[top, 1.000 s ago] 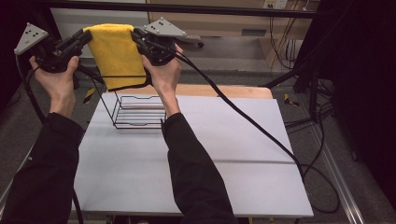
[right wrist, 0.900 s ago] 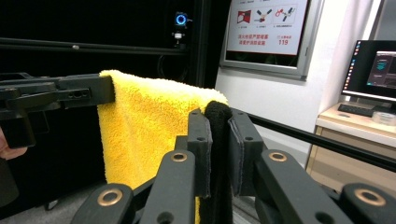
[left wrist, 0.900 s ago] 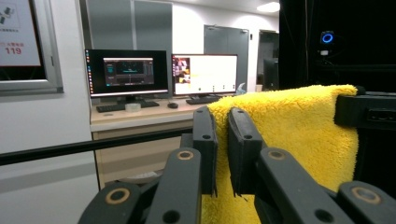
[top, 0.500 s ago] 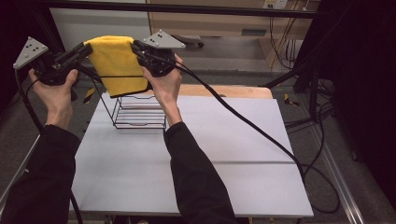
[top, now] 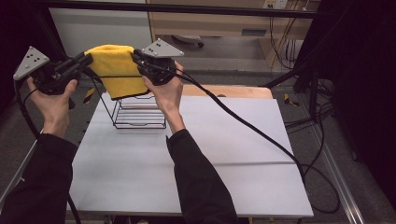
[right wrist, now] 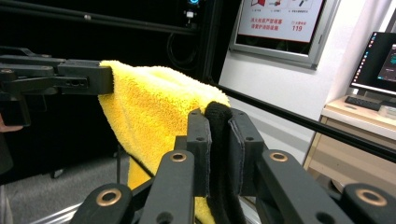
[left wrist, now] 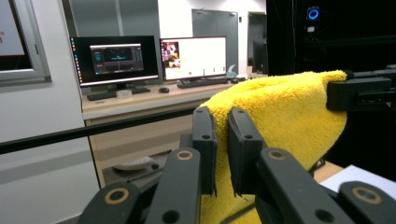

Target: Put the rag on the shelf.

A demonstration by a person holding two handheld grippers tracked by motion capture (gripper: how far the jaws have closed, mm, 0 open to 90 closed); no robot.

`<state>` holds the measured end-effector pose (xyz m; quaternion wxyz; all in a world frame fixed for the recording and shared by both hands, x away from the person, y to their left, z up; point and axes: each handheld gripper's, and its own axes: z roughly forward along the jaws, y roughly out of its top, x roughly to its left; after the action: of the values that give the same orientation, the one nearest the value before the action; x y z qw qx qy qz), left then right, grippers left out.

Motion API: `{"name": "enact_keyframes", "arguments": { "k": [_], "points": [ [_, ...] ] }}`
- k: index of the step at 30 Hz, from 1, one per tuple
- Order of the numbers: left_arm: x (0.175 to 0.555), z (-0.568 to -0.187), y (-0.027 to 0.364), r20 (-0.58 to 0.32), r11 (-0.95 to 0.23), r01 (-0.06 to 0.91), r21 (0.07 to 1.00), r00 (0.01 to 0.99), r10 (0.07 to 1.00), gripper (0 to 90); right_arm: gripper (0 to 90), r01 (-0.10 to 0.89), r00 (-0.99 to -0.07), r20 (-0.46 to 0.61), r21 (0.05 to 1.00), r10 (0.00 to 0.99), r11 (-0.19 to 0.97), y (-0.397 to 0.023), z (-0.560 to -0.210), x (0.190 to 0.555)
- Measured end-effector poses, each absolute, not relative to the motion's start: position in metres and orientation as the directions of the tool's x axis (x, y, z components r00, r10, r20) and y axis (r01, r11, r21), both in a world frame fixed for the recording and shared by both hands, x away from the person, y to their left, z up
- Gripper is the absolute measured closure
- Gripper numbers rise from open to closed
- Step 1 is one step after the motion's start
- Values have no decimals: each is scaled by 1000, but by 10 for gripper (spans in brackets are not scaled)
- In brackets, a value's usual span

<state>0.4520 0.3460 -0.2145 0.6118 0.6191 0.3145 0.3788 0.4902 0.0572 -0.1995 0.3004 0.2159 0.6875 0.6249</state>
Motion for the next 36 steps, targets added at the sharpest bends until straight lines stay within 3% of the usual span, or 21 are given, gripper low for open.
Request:
{"name": "enact_keyframes", "arguments": {
  "k": [21,36],
  "points": [
    [423,-240,342,103,-109,-21,994,547,831,812,802,-65,-759,-176,979,627,195,47,-225,470],
    [418,-271,345,30,-131,136,982,571,820,723,777,-18,-791,-196,954,579,299,49,-247,463]
  ]
}}
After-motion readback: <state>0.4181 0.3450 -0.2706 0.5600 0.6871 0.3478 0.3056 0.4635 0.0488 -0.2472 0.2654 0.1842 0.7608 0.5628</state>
